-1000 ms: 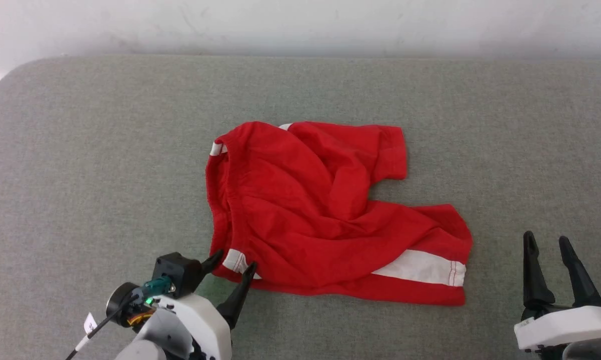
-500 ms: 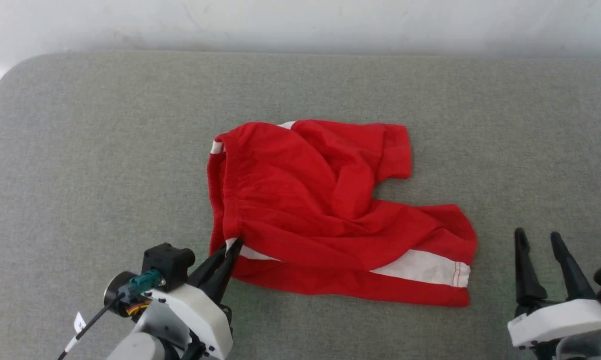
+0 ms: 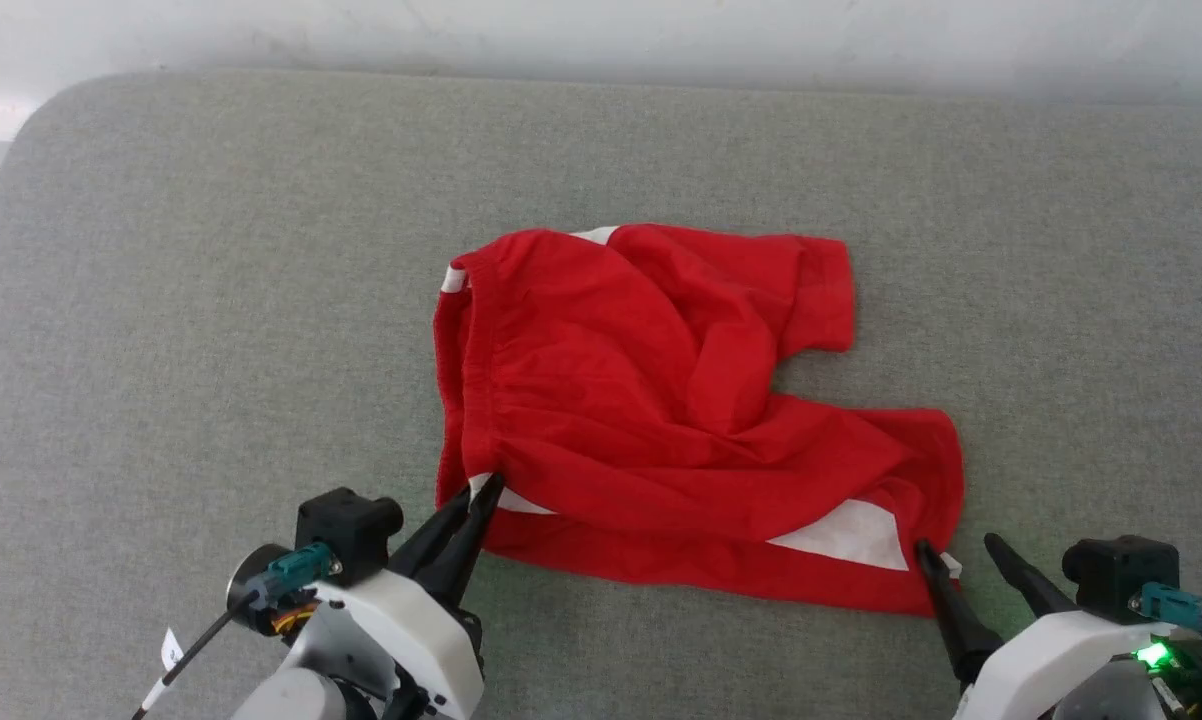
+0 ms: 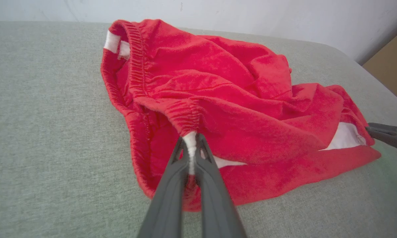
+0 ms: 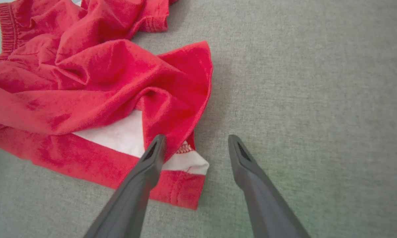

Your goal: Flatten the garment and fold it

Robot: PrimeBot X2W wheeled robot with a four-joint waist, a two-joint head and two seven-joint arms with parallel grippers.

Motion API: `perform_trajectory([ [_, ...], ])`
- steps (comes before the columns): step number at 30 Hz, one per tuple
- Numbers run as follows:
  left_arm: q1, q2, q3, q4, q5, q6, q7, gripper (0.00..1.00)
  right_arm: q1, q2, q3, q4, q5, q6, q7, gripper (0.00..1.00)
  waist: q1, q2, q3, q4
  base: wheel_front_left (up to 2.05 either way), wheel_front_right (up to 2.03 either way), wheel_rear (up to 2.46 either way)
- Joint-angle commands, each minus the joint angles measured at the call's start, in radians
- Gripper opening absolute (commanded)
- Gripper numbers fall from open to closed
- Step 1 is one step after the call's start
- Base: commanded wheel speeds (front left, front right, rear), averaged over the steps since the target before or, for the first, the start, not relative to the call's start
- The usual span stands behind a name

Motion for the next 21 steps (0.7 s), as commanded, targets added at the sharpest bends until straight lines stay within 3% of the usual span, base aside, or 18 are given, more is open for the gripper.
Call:
perform_trajectory([
  [1,-0.014,-0.002,0.000,0.003,-0.007,-0.001,-0.011,0.00,0.009,-0.001,0.004,-0.016,0.006,-0.001,0.012,1.00,0.0000,-0.0001,0.005,-0.001,0.00,0.00,0.00],
  [14,-0.035,0.003,0.001,0.009,-0.012,0.000,-0.015,0.00,0.037,-0.001,0.058,-0.076,0.021,-0.001,0.096,1.00,0.0000,-0.0001,0.021,-0.008,0.00,0.00,0.00],
  [21,-0.036,0.006,0.000,0.011,-0.016,0.002,-0.014,0.00,0.028,-0.001,0.061,-0.063,0.024,-0.001,0.088,1.00,0.0000,-0.0001,0.021,-0.007,0.00,0.00,0.00],
])
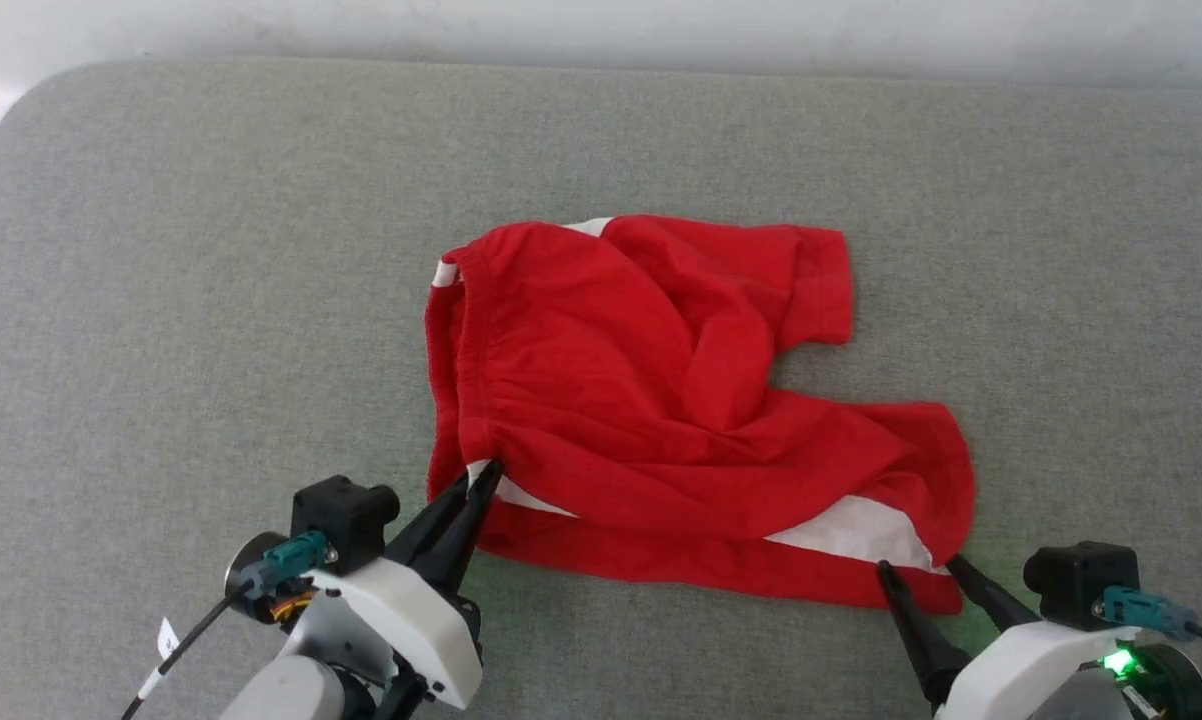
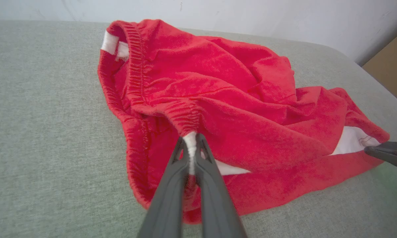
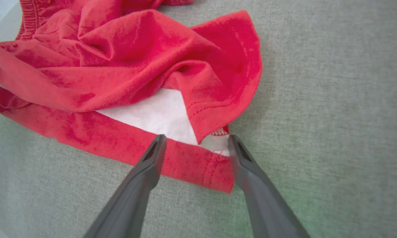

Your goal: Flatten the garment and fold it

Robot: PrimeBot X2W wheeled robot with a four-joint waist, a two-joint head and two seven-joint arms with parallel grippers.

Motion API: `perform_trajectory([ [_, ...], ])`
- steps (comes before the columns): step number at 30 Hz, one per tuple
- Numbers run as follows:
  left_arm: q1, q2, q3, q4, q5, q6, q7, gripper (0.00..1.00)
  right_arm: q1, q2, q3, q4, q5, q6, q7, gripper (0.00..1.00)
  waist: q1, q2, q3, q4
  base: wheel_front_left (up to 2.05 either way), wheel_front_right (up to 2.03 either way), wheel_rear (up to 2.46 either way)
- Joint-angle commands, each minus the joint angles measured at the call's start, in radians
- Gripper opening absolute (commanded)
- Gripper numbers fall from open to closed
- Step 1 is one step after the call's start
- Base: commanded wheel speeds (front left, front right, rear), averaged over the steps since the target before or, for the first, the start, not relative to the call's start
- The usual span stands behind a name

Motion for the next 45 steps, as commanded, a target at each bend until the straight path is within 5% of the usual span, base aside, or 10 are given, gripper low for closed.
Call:
perform_trajectory([
  [1,-0.016,0.005,0.000,0.003,-0.007,0.002,-0.006,0.00,-0.005,0.000,0.003,0.009,0.005,-0.001,-0.009,1.00,-0.0001,-0.0001,-0.001,0.002,0.00,0.00,0.00],
  [12,-0.017,0.008,-0.009,0.009,-0.010,0.003,-0.003,0.00,-0.086,0.000,0.046,0.115,-0.023,-0.001,-0.089,0.96,-0.0001,-0.0001,-0.013,0.008,0.00,0.00,0.00],
  [13,-0.017,0.008,-0.011,0.009,-0.010,0.003,-0.002,0.00,-0.092,0.000,0.048,0.128,-0.021,-0.001,-0.094,0.53,-0.0001,-0.0001,-0.015,0.009,0.00,0.00,0.00],
  [15,-0.016,0.009,-0.012,0.009,-0.011,0.003,-0.001,0.00,-0.105,0.000,0.034,0.144,-0.008,-0.001,-0.120,0.00,-0.0001,-0.0001,-0.020,0.011,0.00,0.00,0.00],
  [31,0.048,0.002,0.083,-0.120,-0.137,0.012,-0.064,0.00,-0.140,0.000,-0.070,0.056,0.170,-0.001,-0.274,0.00,-0.0001,-0.0001,-0.112,-0.006,0.00,0.00,0.00],
  [39,-0.006,0.017,0.130,-0.272,-0.193,0.013,-0.026,0.00,-0.260,0.000,-0.076,-0.091,0.214,-0.001,-0.188,0.00,-0.0001,-0.0001,-0.160,-0.020,0.00,0.00,0.00],
  [45,-0.140,0.044,0.200,-0.340,-0.212,0.069,0.052,0.00,-0.429,0.000,-0.076,-0.179,0.221,-0.001,-0.071,0.00,-0.0001,-0.0001,-0.179,-0.034,0.00,0.00,0.00],
])
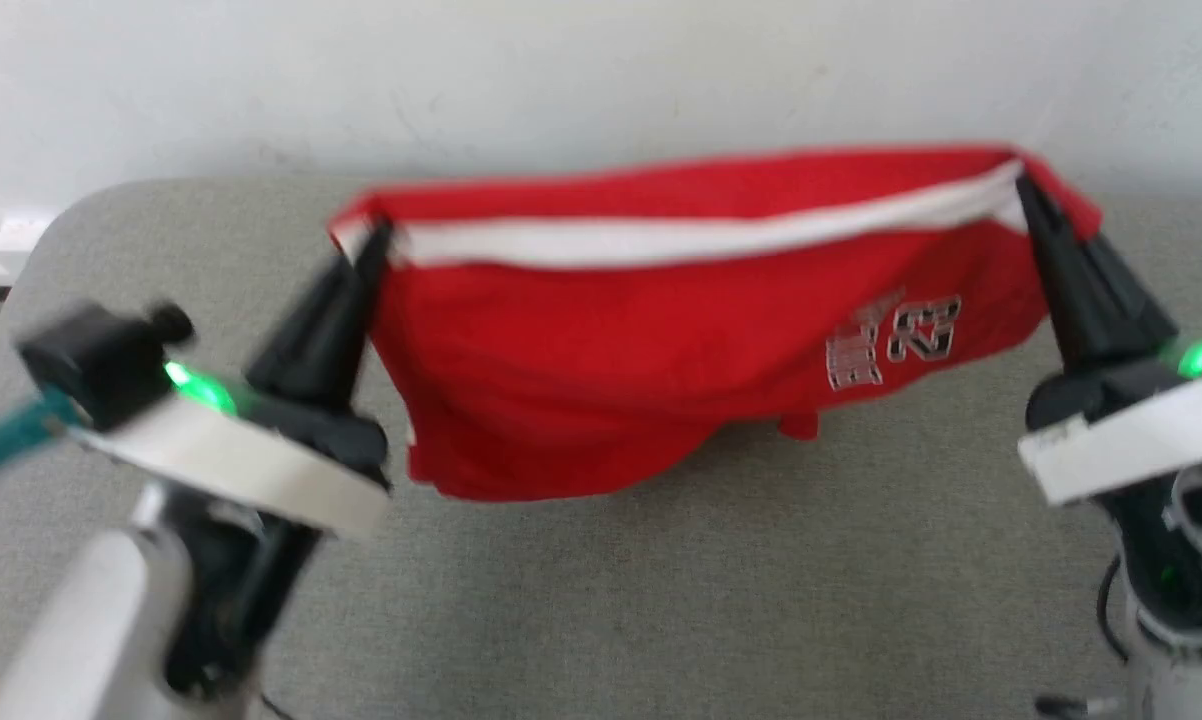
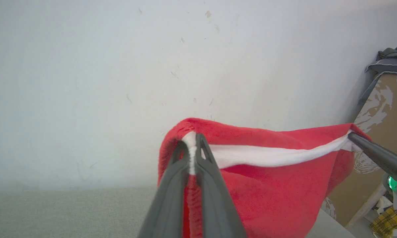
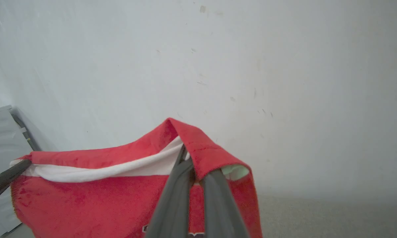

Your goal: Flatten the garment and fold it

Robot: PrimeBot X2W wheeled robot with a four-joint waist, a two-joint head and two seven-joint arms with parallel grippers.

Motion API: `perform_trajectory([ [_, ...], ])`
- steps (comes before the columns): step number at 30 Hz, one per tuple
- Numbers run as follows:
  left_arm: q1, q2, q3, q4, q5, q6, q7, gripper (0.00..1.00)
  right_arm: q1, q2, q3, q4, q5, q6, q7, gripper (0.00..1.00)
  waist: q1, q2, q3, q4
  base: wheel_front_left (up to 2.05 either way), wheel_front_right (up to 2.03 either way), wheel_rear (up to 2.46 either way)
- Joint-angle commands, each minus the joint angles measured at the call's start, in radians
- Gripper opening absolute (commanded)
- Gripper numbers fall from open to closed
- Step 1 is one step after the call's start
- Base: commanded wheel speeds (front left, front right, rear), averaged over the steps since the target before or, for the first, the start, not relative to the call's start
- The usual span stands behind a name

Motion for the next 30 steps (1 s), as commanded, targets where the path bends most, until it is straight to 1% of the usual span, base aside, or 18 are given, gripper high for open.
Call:
perform_trajectory([
  [1,-0.039,0.007,0.014,-0.010,-0.005,0.010,0.012,0.00,-0.036,0.000,0.001,-0.011,0.001,-0.001,0.016,0.00,0.0000,-0.0001,-0.006,-0.006,0.00,0.00,0.00],
  [7,-0.199,0.031,0.055,-0.029,-0.025,0.058,0.116,0.00,-0.189,0.000,0.010,-0.041,0.020,-0.001,0.119,0.00,0.0000,-0.0001,-0.012,-0.019,0.00,0.00,0.00],
  [10,-0.264,0.041,0.062,-0.021,-0.047,0.066,0.169,0.00,-0.249,0.000,-0.001,-0.044,0.041,-0.001,0.160,0.00,0.0000,-0.0001,-0.006,-0.025,0.00,0.00,0.00],
  [12,-0.302,0.052,0.061,0.000,-0.054,0.062,0.198,0.00,-0.285,0.000,-0.002,-0.037,0.044,-0.001,0.190,0.00,0.0000,-0.0001,0.003,-0.030,0.00,0.00,0.00],
  [14,-0.335,0.049,0.059,0.034,-0.073,0.060,0.222,0.00,-0.321,0.000,-0.002,-0.014,0.042,-0.001,0.219,0.00,0.0000,-0.0001,0.018,-0.036,0.00,0.00,0.00],
  [18,-0.403,0.046,0.048,0.111,-0.092,0.048,0.257,0.00,-0.402,0.000,0.001,0.060,0.030,-0.001,0.258,0.00,0.0000,-0.0001,0.069,-0.047,0.00,0.00,0.00],
  [22,-0.512,0.027,0.047,0.210,-0.093,0.042,0.261,0.00,-0.521,0.000,0.011,0.157,-0.020,-0.001,0.264,0.00,0.0000,-0.0001,0.149,-0.057,0.00,0.00,0.00],
  [26,-0.673,0.015,0.054,0.324,-0.062,0.031,0.233,0.00,-0.692,0.000,0.027,0.274,-0.103,-0.001,0.252,0.00,0.0000,-0.0001,0.257,-0.067,0.00,0.00,0.00],
  [30,-0.852,0.004,0.063,0.435,-0.014,0.010,0.161,0.00,-0.886,0.000,0.040,0.397,-0.188,-0.001,0.206,0.00,0.0000,-0.0001,0.367,-0.074,0.00,0.00,0.00],
])
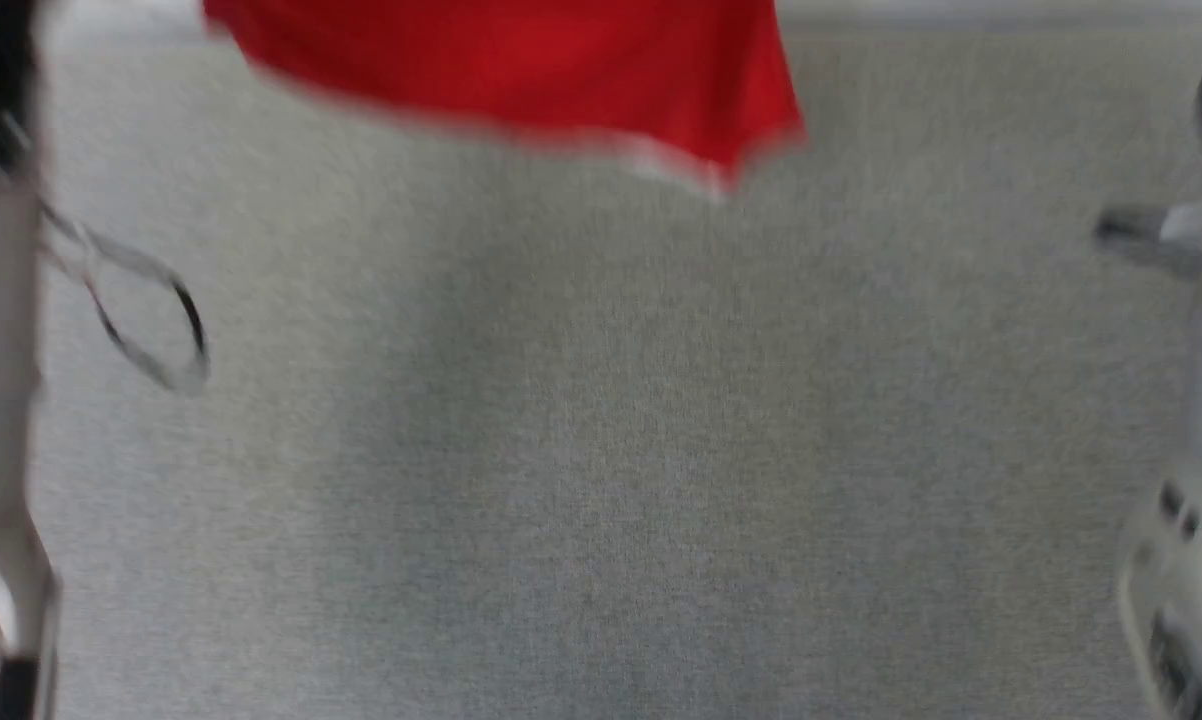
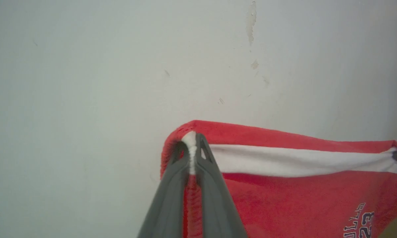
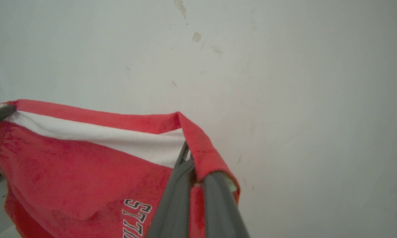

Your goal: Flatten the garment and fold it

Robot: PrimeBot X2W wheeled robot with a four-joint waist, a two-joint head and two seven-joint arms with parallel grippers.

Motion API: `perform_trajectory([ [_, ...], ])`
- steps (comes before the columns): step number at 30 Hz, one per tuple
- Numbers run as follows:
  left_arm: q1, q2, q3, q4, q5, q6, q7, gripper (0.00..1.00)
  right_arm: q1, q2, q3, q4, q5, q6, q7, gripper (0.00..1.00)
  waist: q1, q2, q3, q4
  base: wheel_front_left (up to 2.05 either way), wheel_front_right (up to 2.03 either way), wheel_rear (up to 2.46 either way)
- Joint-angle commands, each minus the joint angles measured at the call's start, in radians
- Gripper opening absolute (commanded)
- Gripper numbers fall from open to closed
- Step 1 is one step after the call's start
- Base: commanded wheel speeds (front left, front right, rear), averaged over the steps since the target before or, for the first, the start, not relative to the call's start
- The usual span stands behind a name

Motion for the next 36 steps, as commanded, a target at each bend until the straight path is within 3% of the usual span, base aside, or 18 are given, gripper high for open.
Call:
perform_trajectory([
  [1,-0.061,-0.005,0.004,0.031,0.021,-0.019,-0.034,0.00,-0.063,0.000,0.004,0.034,-0.024,-0.001,-0.024,0.00,-0.0003,-0.0002,0.160,-0.019,0.00,0.00,0.00],
  [7,-0.264,-0.036,0.025,0.169,0.060,-0.089,-0.210,0.00,-0.298,0.000,0.004,0.206,-0.149,-0.001,-0.124,0.00,-0.0003,-0.0002,0.282,-0.012,0.00,0.00,0.00],
  [13,-0.363,-0.066,0.026,0.275,0.070,-0.154,-0.342,0.00,-0.442,0.000,-0.008,0.353,-0.229,-0.001,-0.206,0.00,-0.0003,-0.0002,0.375,-0.007,0.00,0.00,0.00],
  [19,-0.372,-0.099,-0.013,0.338,0.050,-0.211,-0.448,0.00,-0.475,0.000,-0.009,0.448,-0.267,-0.001,-0.280,0.00,-0.0003,-0.0002,0.439,-0.005,0.00,0.00,0.00],
  [23,-0.343,-0.101,-0.031,0.340,0.025,-0.221,-0.478,0.00,-0.456,0.000,0.002,0.473,-0.263,-0.001,-0.309,0.00,-0.0003,-0.0002,0.451,-0.005,0.00,0.00,0.00],
  [29,-0.193,-0.055,-0.118,0.263,-0.056,-0.224,-0.495,0.00,-0.292,-0.022,0.068,0.399,-0.153,-0.001,-0.344,0.00,-0.0003,-0.0002,0.395,0.011,0.00,0.00,0.00],
  [36,0.098,0.014,-0.172,0.075,-0.121,-0.224,-0.500,0.00,0.050,-0.057,0.106,0.114,0.000,-0.001,-0.271,0.00,-0.0003,-0.0002,0.290,0.016,0.00,0.00,0.00],
])
